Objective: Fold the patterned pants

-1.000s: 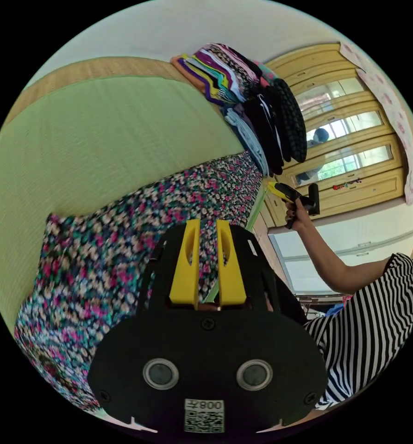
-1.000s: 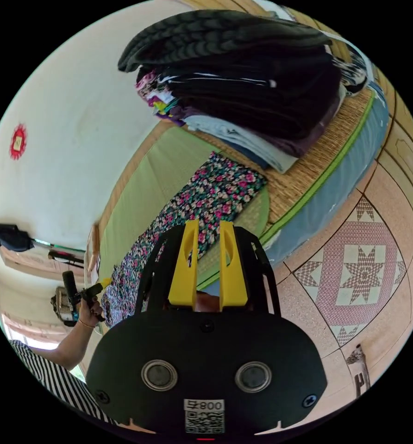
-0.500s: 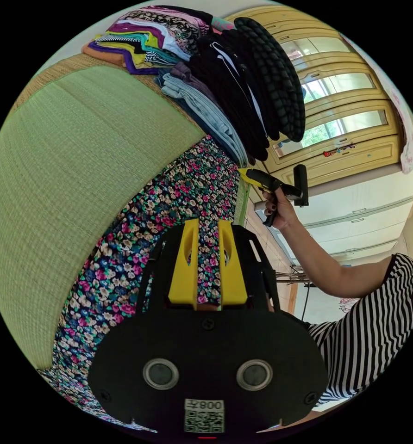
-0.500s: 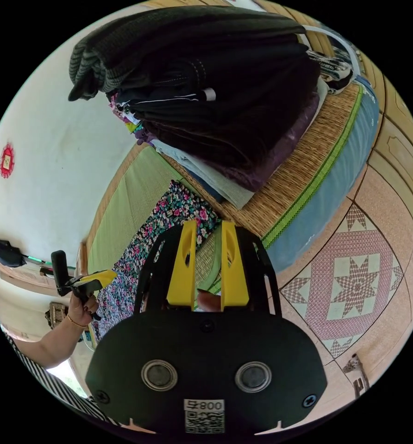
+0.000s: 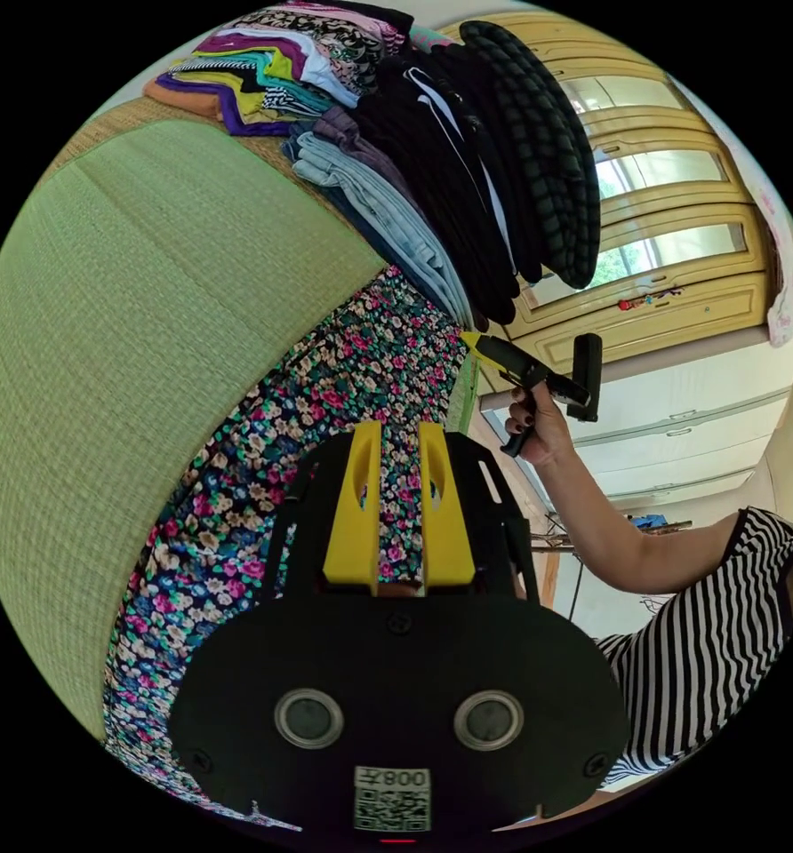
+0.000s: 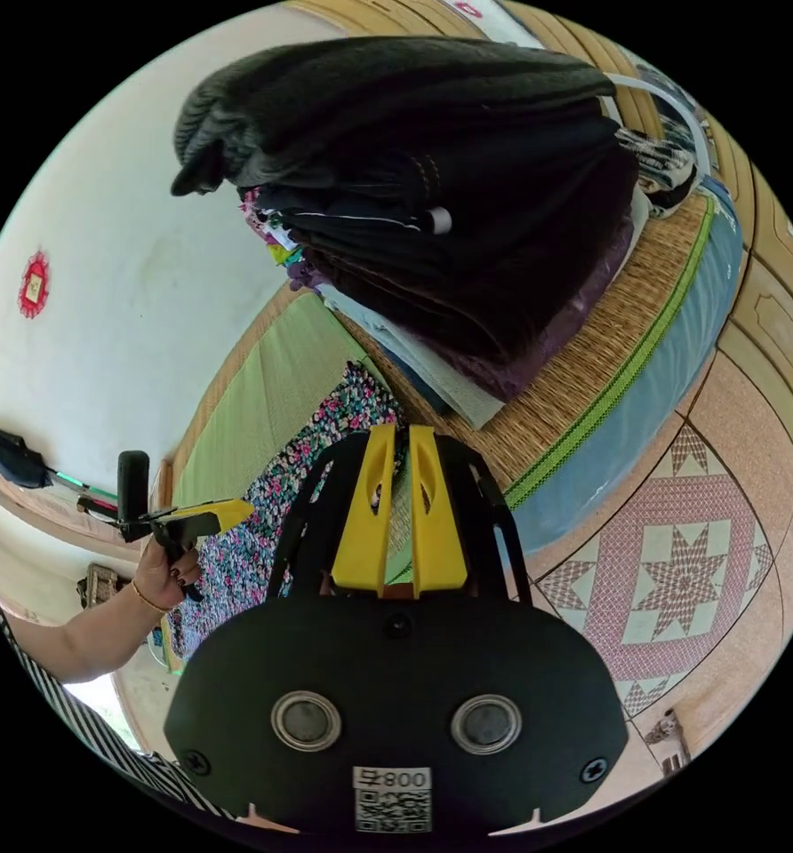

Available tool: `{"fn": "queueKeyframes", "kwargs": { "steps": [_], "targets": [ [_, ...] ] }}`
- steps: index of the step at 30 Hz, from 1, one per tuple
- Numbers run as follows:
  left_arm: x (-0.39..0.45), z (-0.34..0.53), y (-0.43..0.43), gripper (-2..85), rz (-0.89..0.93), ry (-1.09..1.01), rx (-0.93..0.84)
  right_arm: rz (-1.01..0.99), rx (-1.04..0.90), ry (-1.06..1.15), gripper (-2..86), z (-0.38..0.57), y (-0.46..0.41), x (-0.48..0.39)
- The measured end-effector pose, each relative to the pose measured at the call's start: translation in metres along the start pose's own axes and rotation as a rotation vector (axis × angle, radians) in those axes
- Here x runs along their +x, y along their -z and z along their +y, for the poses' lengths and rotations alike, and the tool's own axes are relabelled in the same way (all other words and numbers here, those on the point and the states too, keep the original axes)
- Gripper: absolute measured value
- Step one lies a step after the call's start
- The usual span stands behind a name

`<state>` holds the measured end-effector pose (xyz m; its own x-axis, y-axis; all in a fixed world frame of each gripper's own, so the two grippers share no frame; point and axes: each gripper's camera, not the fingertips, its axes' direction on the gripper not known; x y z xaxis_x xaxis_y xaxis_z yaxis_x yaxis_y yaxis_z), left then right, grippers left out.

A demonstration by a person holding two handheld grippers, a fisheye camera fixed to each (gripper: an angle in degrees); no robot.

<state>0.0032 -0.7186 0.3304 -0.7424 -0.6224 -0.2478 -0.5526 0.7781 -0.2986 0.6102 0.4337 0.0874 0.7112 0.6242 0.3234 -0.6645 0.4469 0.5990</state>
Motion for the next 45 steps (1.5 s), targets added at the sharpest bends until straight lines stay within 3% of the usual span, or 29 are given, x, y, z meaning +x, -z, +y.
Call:
{"fn": "queueKeyframes", "kwargs": {
  "steps": [14,25,32,39,45],
  "targets": [
    [-0.001,-0.034,-0.015,8.6,0.139,0.011,0.040,0.147,0.046,0.117,1.9,0.005,0.019,-0.025],
    [-0.022,-0.040,-0.003,12.5,0.254,0.127,0.119,-0.129,0.009,0.257,1.7,0.012,0.028,-0.048],
    [-0.039,-0.042,-0.005,15.1,0.277,0.220,0.041,-0.175,-0.096,0.360,1.7,0.020,0.018,-0.076],
    [-0.032,-0.026,0.018,5.7,0.119,0.187,-0.006,-0.196,-0.172,0.404,1.6,0.016,0.012,-0.094],
    [-0.029,0.003,0.063,4.1,0.157,0.171,0.095,-0.262,-0.171,0.433,1.6,0.001,0.026,-0.113]
  ]
}}
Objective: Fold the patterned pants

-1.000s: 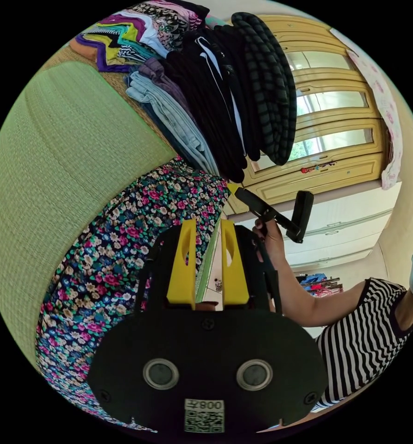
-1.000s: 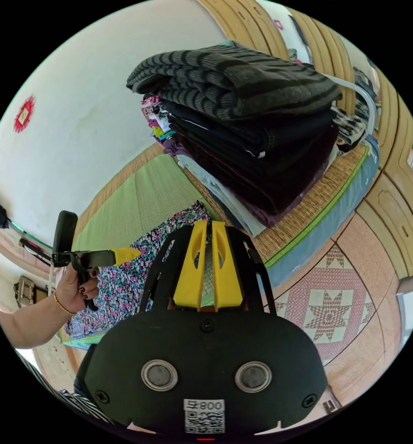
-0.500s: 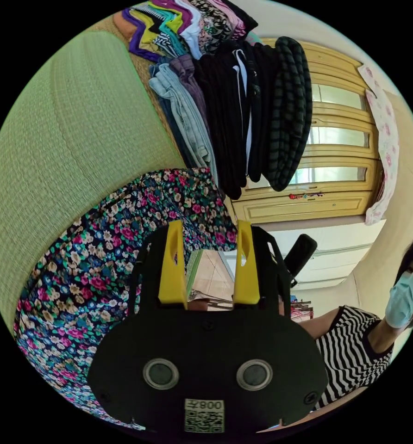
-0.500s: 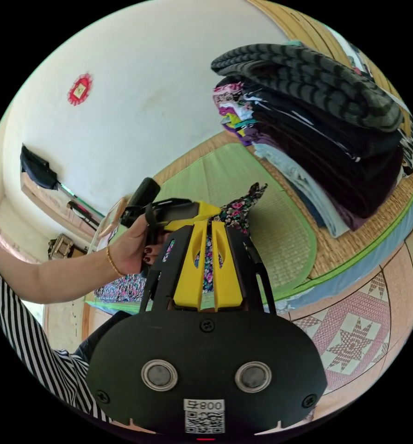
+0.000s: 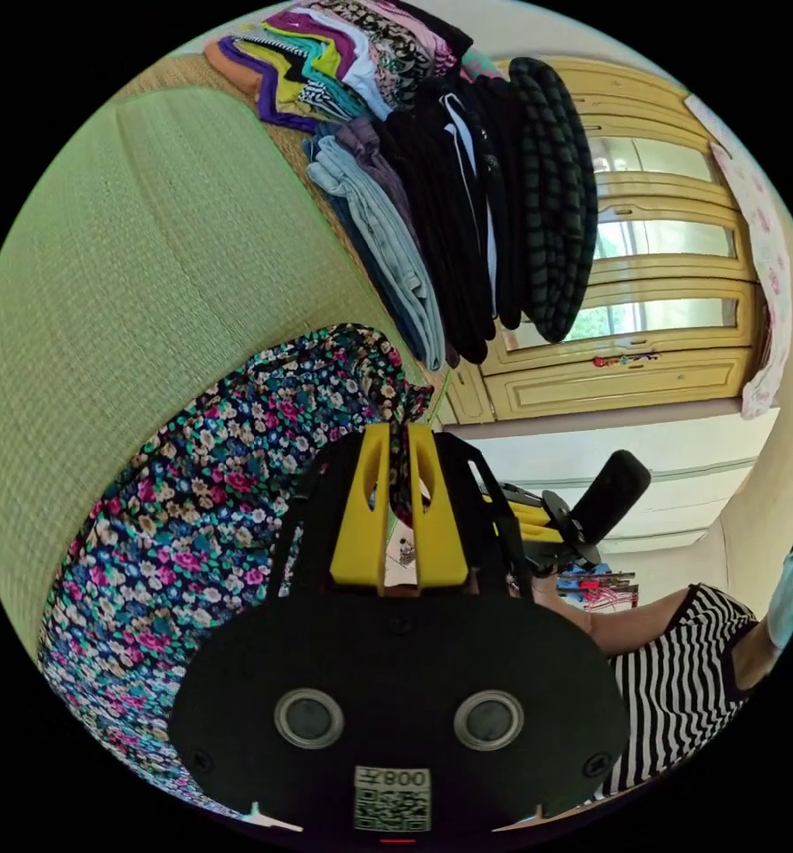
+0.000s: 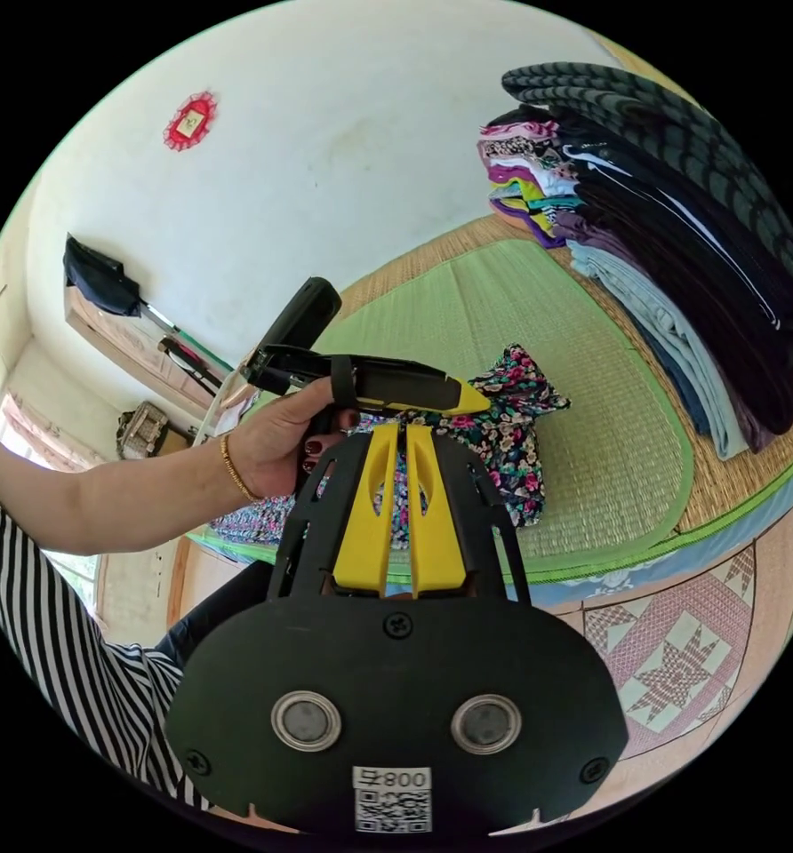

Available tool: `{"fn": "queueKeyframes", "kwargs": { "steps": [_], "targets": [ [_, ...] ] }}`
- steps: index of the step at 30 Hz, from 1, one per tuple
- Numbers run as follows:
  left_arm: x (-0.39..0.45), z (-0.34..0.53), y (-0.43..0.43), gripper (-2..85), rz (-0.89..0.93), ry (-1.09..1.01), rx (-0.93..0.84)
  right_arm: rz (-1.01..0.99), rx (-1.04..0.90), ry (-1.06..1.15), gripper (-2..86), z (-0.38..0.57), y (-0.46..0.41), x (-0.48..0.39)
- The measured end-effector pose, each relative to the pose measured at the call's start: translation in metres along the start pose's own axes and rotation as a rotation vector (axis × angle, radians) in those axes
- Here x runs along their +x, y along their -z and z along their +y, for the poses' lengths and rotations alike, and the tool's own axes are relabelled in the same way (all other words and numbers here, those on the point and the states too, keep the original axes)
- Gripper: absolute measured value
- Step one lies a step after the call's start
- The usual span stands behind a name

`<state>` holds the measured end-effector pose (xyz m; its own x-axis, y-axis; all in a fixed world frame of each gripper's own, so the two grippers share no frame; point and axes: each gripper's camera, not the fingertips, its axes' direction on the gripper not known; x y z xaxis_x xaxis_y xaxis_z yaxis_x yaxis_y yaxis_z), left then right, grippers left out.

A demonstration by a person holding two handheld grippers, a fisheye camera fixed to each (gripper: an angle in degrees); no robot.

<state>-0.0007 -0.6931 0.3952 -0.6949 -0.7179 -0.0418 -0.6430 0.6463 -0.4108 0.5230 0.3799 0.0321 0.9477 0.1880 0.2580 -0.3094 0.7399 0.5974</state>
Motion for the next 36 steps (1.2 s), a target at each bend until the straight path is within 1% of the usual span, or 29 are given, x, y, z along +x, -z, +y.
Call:
{"fn": "queueKeyframes", "kwargs": {
  "steps": [8,11,13,16,18,23,27,29,32,35,36],
  "targets": [
    [-0.024,0.080,0.097,3.8,0.129,0.109,0.211,-0.118,-0.061,0.144,1.5,-0.034,-0.007,-0.059],
    [-0.042,0.123,0.128,3.7,0.137,0.189,0.277,-0.166,-0.126,0.191,1.5,-0.042,-0.025,-0.086],
    [-0.062,0.155,0.145,3.7,0.162,0.273,0.308,-0.186,-0.201,0.219,1.5,-0.046,-0.046,-0.106],
    [-0.087,0.190,0.159,3.8,0.203,0.379,0.347,-0.197,-0.287,0.241,1.5,-0.048,-0.072,-0.127],
    [-0.096,0.208,0.166,3.9,0.232,0.412,0.377,-0.198,-0.327,0.250,1.5,-0.050,-0.084,-0.138],
    [-0.110,0.242,0.182,4.9,0.225,0.455,0.397,-0.200,-0.397,0.253,1.6,-0.061,-0.104,-0.158],
    [-0.121,0.270,0.196,7.5,0.234,0.493,0.450,-0.191,-0.451,0.257,1.6,-0.071,-0.120,-0.173],
    [-0.119,0.277,0.202,8.7,0.205,0.473,0.450,-0.174,-0.482,0.263,1.6,-0.075,-0.129,-0.179],
    [-0.108,0.277,0.208,10.8,0.096,0.404,0.375,-0.149,-0.531,0.272,1.7,-0.079,-0.145,-0.187],
    [-0.096,0.271,0.206,10.1,-0.031,0.340,0.279,-0.118,-0.587,0.299,1.9,-0.080,-0.159,-0.198],
    [-0.093,0.267,0.204,8.8,-0.107,0.324,0.222,-0.087,-0.602,0.310,1.9,-0.081,-0.162,-0.204]
  ]
}}
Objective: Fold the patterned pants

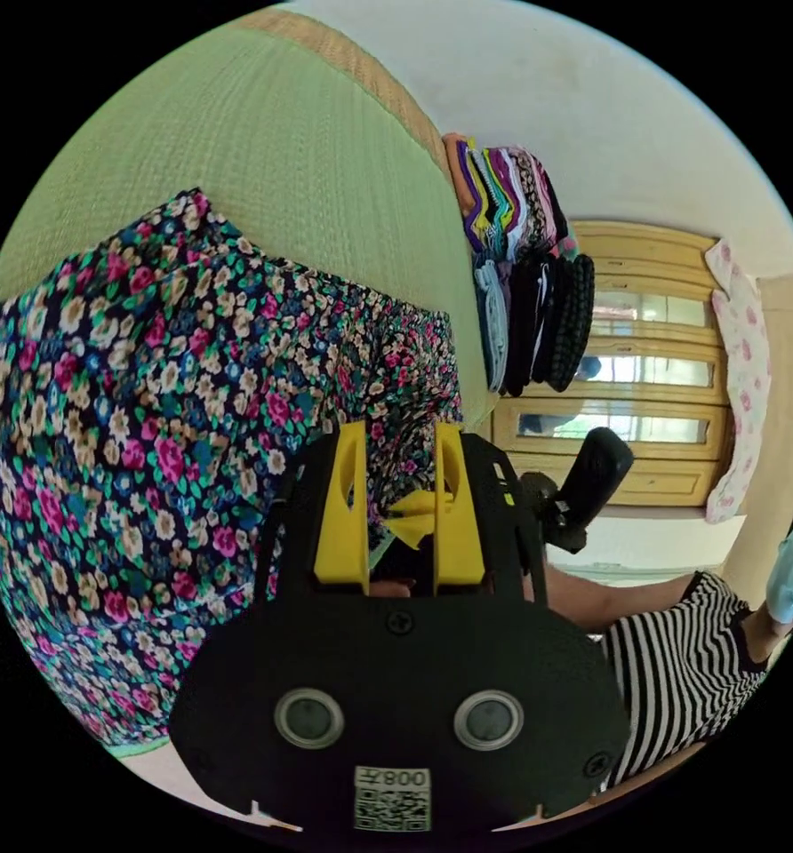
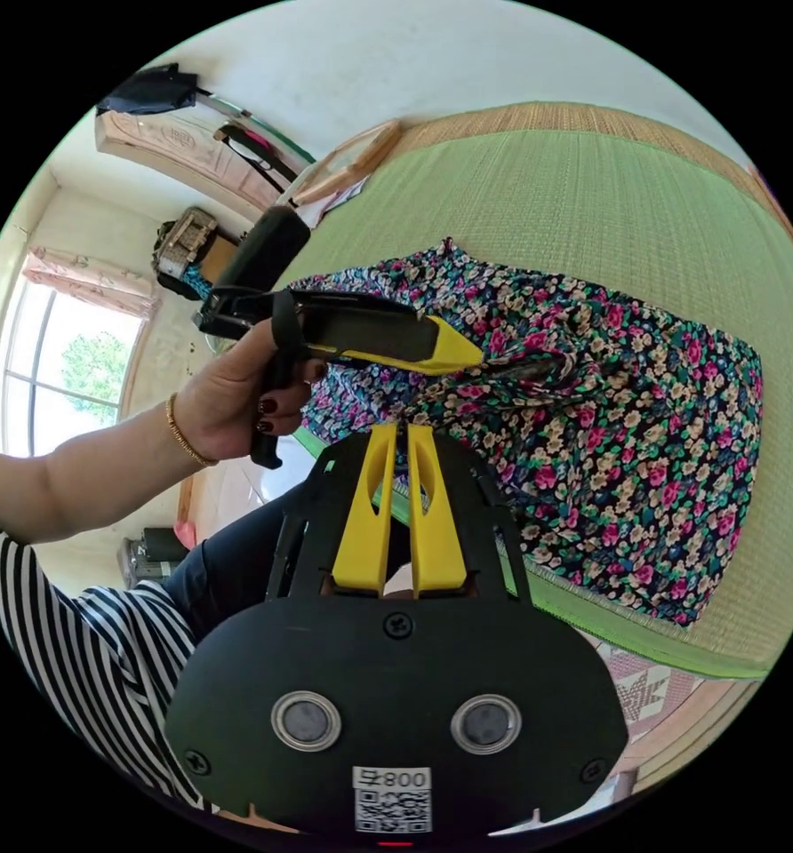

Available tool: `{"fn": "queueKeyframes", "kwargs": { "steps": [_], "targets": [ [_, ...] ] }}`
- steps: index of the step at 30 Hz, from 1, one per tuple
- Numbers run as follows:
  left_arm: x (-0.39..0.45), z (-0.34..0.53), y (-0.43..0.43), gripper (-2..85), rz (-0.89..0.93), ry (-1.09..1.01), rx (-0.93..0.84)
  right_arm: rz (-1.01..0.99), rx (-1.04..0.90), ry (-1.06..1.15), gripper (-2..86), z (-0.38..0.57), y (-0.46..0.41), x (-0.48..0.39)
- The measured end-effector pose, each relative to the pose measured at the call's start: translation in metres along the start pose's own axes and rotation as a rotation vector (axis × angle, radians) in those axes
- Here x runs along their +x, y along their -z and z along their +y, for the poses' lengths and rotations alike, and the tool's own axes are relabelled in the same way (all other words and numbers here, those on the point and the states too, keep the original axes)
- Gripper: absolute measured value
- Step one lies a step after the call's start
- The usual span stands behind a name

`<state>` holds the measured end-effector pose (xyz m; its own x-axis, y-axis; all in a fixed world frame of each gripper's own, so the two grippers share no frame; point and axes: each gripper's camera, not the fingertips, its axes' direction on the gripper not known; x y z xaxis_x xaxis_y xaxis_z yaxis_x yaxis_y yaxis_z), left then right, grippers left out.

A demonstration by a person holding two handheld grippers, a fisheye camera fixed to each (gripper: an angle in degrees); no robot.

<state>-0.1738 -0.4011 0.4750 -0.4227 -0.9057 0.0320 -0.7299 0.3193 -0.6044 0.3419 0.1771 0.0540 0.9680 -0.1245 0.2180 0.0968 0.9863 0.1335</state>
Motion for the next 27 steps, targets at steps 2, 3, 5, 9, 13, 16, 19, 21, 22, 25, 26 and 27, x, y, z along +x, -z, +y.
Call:
{"fn": "queueKeyframes", "kwargs": {
  "steps": [2,3,5,9,13,16,19,21,22,25,26,27],
  "targets": [
    [0.005,0.000,-0.002,6.5,-0.118,-0.031,-0.028,0.062,-0.028,0.017,1.9,-0.005,0.001,-0.009],
    [0.006,0.002,-0.001,5.8,-0.147,-0.037,-0.027,0.093,-0.031,0.028,1.9,-0.007,0.006,-0.013],
    [0.003,0.005,0.003,5.3,-0.128,-0.028,-0.006,0.118,-0.015,0.038,1.8,-0.008,0.021,-0.016],
    [-0.009,0.017,0.012,5.1,-0.082,0.003,0.032,0.154,0.042,0.005,1.7,-0.010,0.058,0.001],
    [-0.014,0.030,0.019,5.5,-0.076,0.011,0.051,0.164,0.046,-0.095,1.4,-0.021,0.072,0.026],
    [-0.012,0.037,0.024,6.3,-0.054,-0.008,0.067,0.066,0.050,-0.009,1.4,-0.026,0.080,0.014],
    [-0.006,0.043,0.026,7.1,-0.027,-0.040,0.083,0.072,-0.029,0.090,1.4,-0.031,0.071,-0.009],
    [-0.002,0.046,0.026,7.5,-0.016,-0.062,0.084,0.101,-0.055,0.109,1.5,-0.033,0.069,-0.016],
    [0.000,0.049,0.024,7.6,-0.021,-0.074,0.073,0.105,-0.048,0.094,1.6,-0.033,0.072,-0.014],
    [0.003,0.057,0.021,7.8,-0.052,-0.097,0.046,0.099,-0.007,0.007,1.6,-0.033,0.084,0.003],
    [0.002,0.059,0.021,7.9,-0.053,-0.098,0.044,0.102,0.001,-0.009,1.6,-0.033,0.086,0.007],
    [0.002,0.062,0.021,7.9,-0.050,-0.099,0.044,0.122,0.007,-0.032,1.4,-0.036,0.089,0.014]
  ]
}}
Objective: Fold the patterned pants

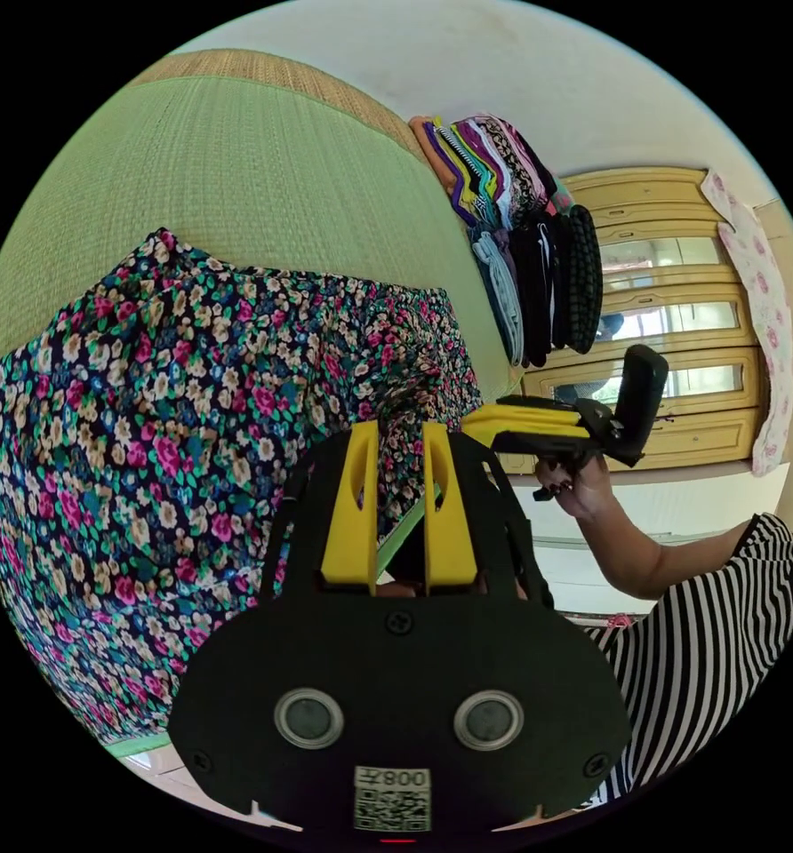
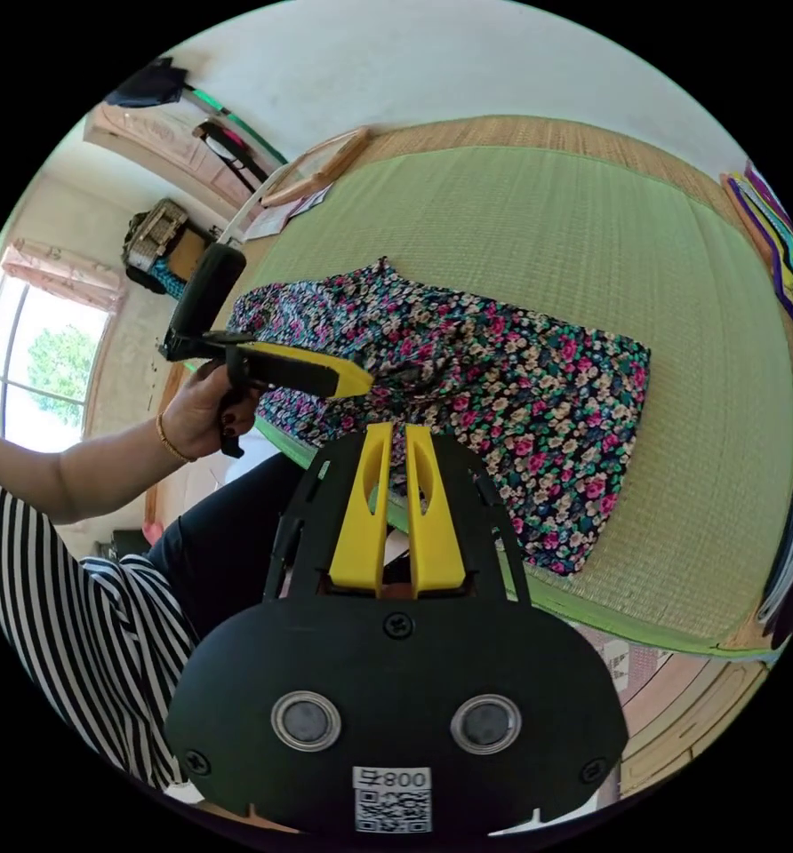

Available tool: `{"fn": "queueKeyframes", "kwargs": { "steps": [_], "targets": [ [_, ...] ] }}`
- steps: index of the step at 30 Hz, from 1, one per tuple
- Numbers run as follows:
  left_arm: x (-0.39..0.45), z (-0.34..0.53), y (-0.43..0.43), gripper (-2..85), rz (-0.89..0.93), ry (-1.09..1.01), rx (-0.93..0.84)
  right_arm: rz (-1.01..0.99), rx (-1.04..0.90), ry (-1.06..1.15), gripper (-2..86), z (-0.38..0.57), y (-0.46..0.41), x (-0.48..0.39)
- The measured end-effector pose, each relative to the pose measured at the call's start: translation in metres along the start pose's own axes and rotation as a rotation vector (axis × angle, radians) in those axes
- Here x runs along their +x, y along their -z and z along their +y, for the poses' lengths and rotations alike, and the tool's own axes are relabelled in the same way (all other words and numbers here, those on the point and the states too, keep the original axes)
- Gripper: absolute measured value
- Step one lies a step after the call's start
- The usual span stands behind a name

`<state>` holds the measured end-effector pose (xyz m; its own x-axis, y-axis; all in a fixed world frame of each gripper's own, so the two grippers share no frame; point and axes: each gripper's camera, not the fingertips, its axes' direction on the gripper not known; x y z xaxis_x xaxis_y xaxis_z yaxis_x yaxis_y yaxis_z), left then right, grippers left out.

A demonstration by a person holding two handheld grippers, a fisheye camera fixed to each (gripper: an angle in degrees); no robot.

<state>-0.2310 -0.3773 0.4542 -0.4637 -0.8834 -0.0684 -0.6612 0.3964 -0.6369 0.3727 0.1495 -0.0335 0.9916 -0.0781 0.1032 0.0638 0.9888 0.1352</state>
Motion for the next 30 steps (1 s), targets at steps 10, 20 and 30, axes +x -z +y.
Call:
{"fn": "queueKeyframes", "kwargs": {
  "steps": [10,20,30],
  "targets": [
    [0.002,0.025,0.012,7.9,0.012,0.000,0.048,-0.046,-0.010,0.097,0.2,-0.072,-0.016,-0.011],
    [0.003,0.014,-0.016,7.5,-0.117,0.011,0.003,-0.064,-0.016,0.160,0.1,-0.130,-0.022,-0.019],
    [0.008,0.020,-0.026,6.7,-0.127,0.032,0.032,0.002,-0.157,0.187,0.0,-0.134,-0.070,-0.028]
  ]
}}
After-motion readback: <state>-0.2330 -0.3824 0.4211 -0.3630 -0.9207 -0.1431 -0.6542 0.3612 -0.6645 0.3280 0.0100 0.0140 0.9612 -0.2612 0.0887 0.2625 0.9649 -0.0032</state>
